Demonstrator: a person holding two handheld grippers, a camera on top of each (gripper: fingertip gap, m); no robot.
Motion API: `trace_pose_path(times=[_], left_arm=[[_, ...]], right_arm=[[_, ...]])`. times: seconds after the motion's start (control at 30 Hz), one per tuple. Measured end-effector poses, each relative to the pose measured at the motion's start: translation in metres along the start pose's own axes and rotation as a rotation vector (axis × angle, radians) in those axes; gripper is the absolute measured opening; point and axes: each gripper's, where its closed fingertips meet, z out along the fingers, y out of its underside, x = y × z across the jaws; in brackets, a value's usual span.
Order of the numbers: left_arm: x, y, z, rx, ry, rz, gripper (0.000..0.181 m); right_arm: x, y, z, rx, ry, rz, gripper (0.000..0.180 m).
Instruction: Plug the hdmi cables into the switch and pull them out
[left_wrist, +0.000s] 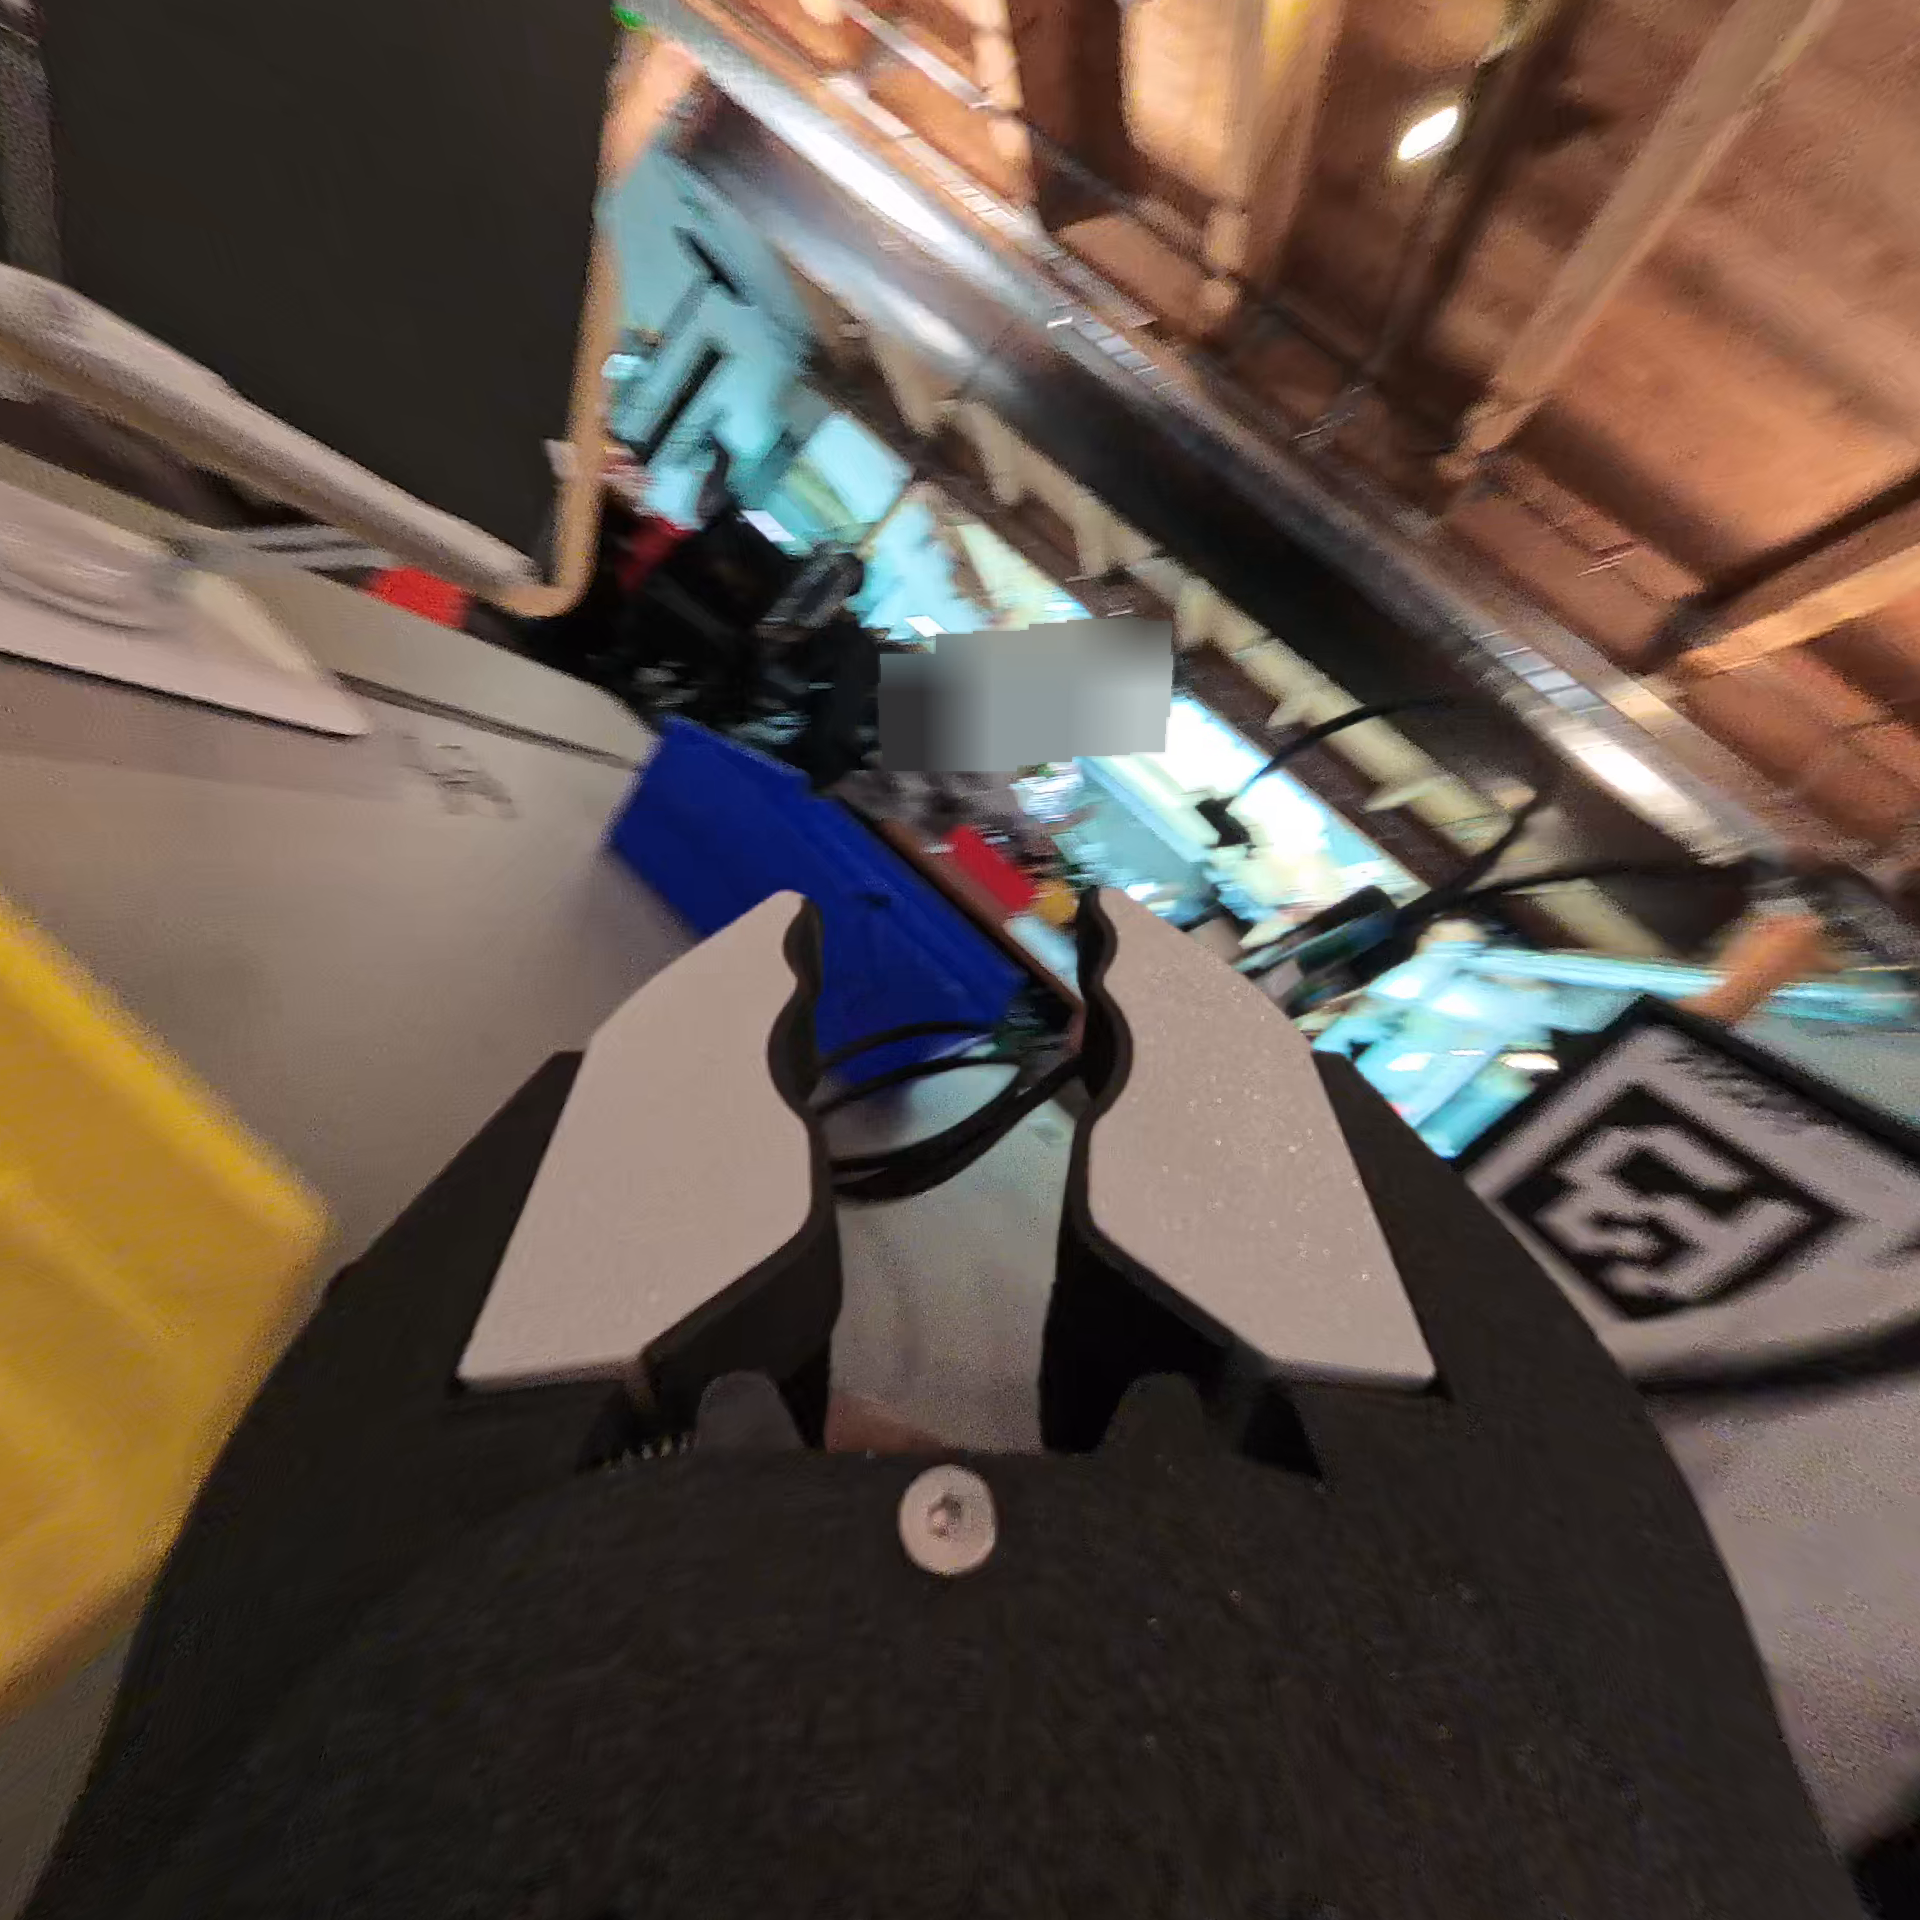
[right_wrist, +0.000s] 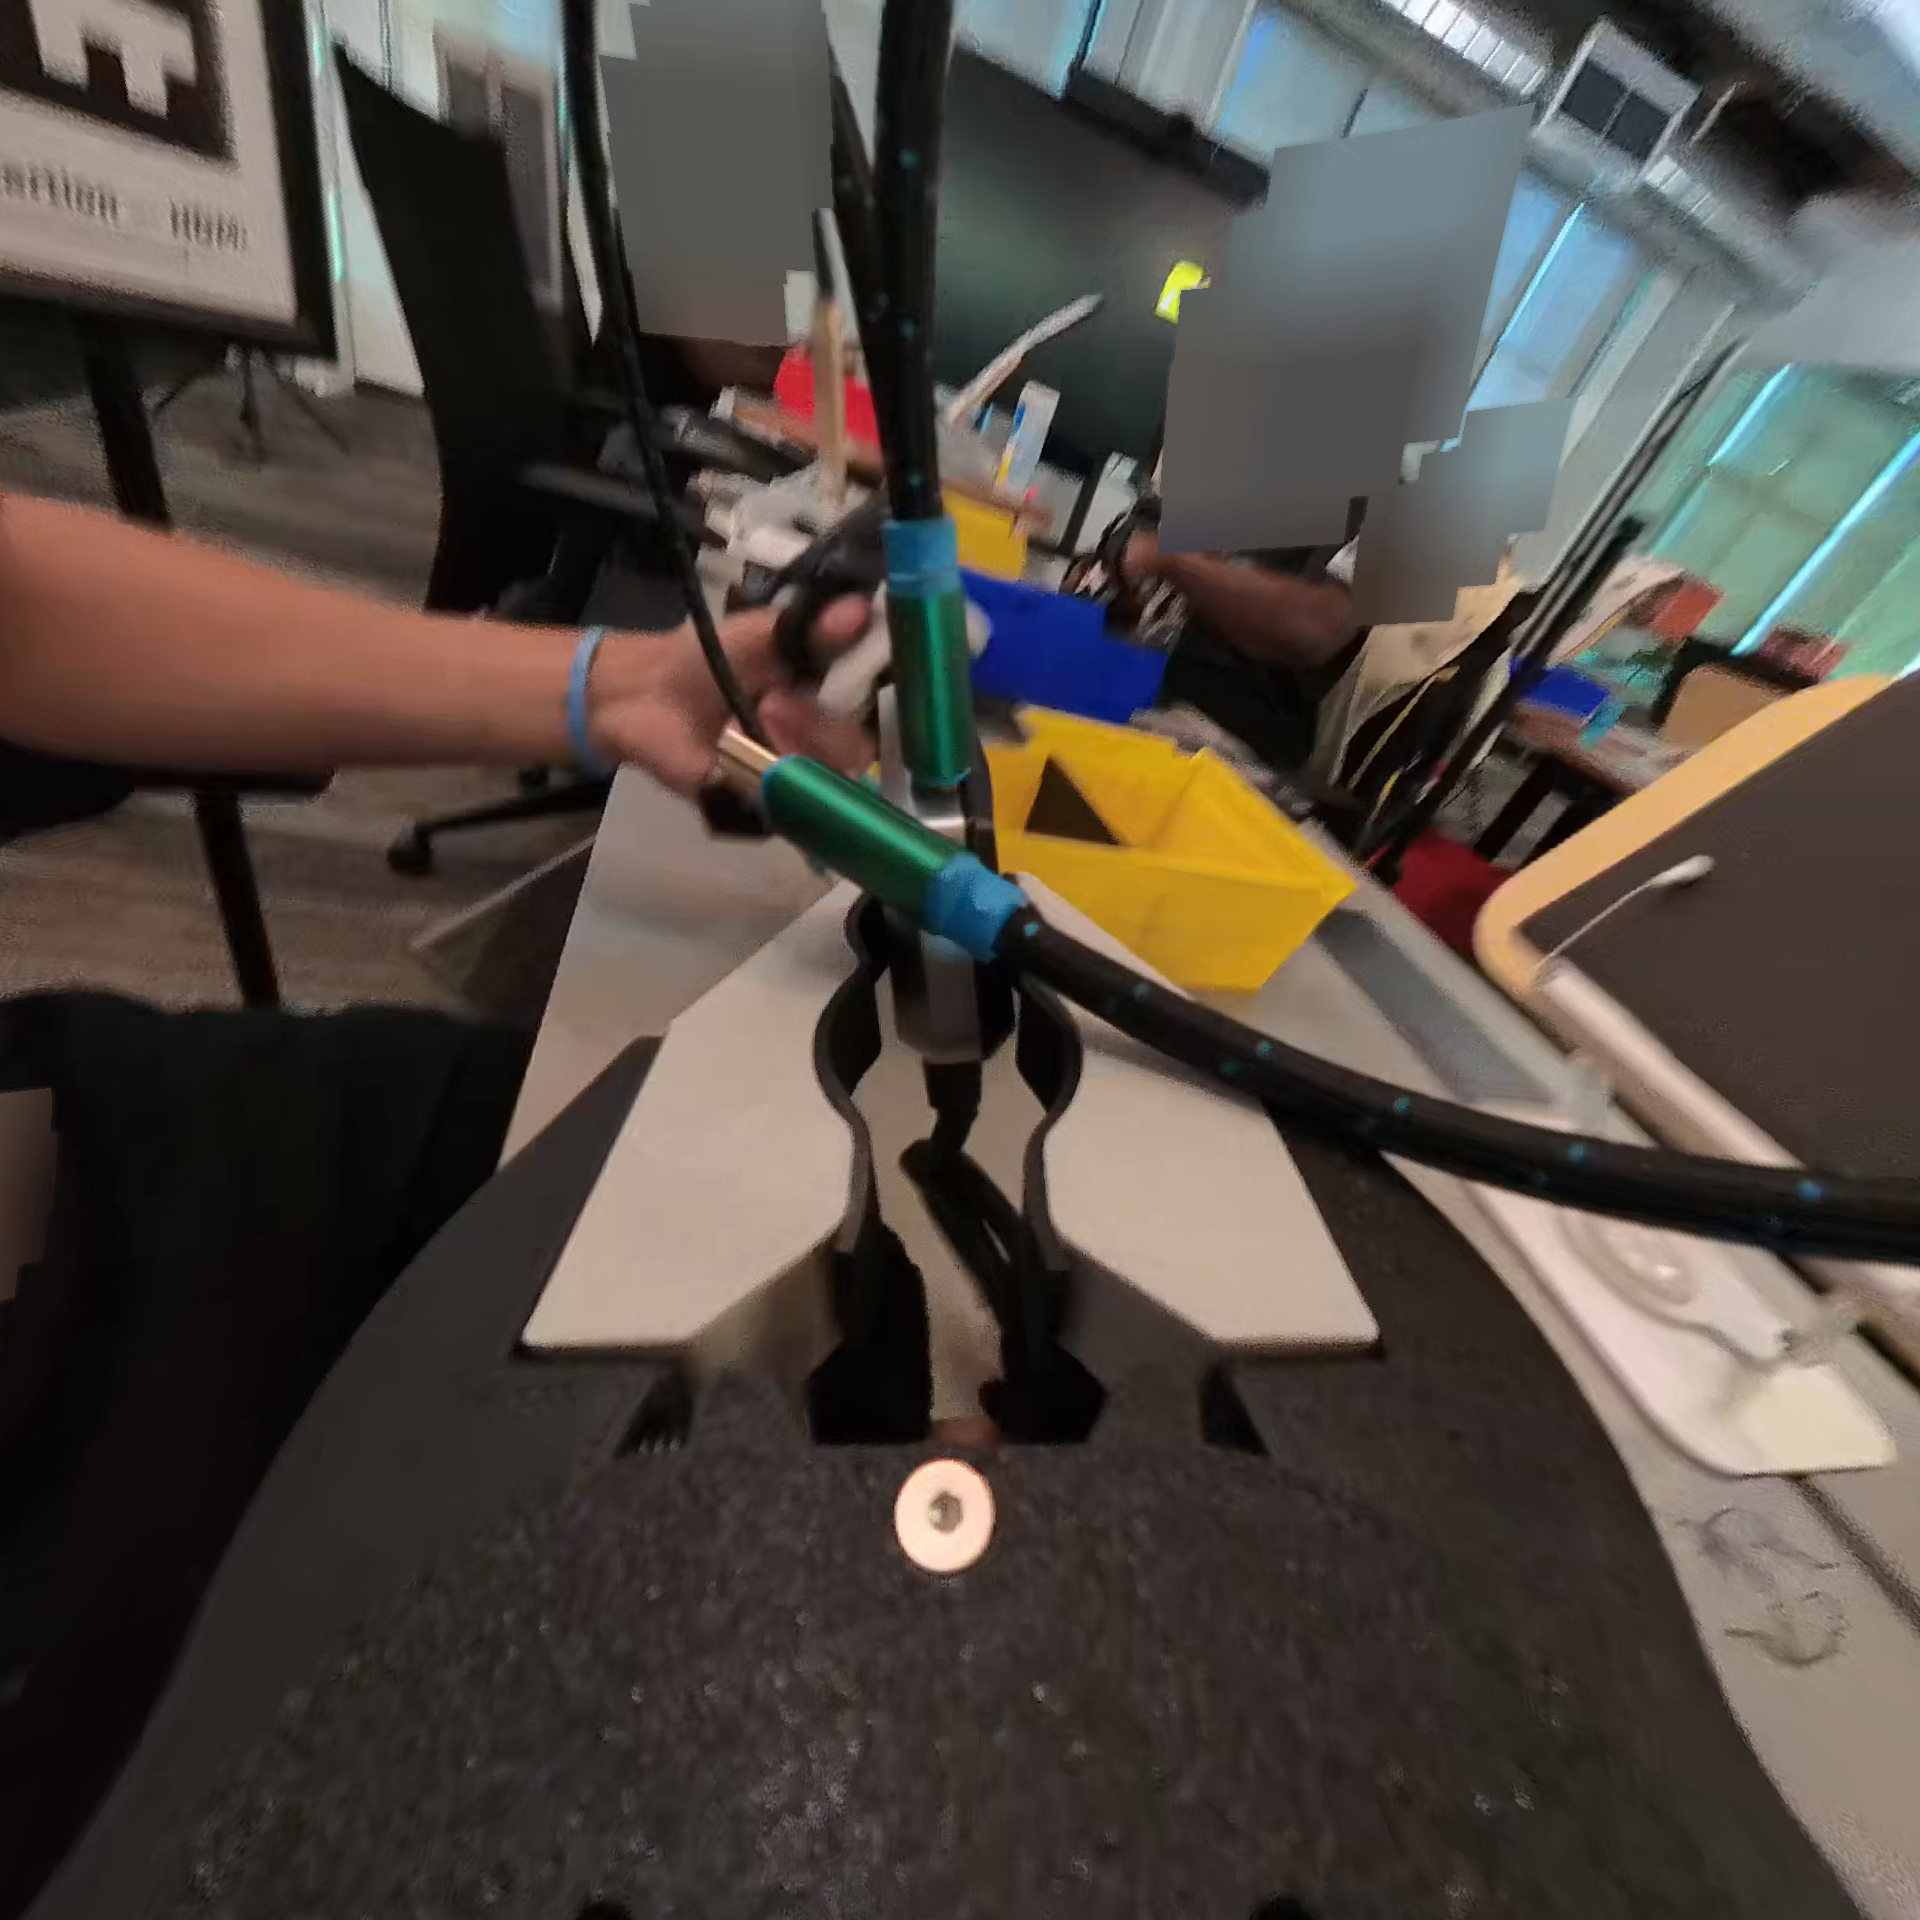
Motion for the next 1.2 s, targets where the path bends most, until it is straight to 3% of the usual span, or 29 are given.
trace_pose_path(times=[0.17,0.3,0.4,0.5,0.6,0.8,0.93,1.1,1.2], left_arm=[[-0.045,0.015,-0.043,0.051,-0.419,0.202,0.037],[-0.030,0.055,-0.055,-0.017,-0.459,0.258,0.031],[-0.018,0.078,-0.051,-0.135,-0.450,0.364,0.031],[-0.017,0.086,-0.047,-0.179,-0.468,0.453,0.029],[-0.016,0.096,-0.039,-0.215,-0.440,0.441,0.029],[-0.010,0.115,-0.028,-0.311,-0.405,0.502,0.029],[-0.012,0.128,-0.028,-0.380,-0.418,0.563,0.029],[-0.014,0.130,-0.026,-0.388,-0.409,0.534,0.029],[-0.014,0.129,-0.026,-0.381,-0.402,0.508,0.029]], right_arm=[[0.076,-0.069,-0.015,0.013,0.107,-0.025,0.020],[0.146,-0.119,-0.042,0.011,0.270,-0.076,0.020],[0.201,-0.132,-0.079,-0.009,0.477,-0.131,0.020],[0.257,-0.107,-0.123,-0.116,0.751,-0.227,0.020],[0.292,-0.047,-0.153,-0.156,0.886,-0.195,0.020],[0.307,0.087,-0.206,-0.126,1.093,0.268,0.020],[0.285,0.130,-0.208,-0.051,1.082,0.576,0.021],[0.275,0.135,-0.204,-0.163,1.088,0.667,0.020],[0.275,0.150,-0.193,-0.225,1.009,0.752,0.020]])
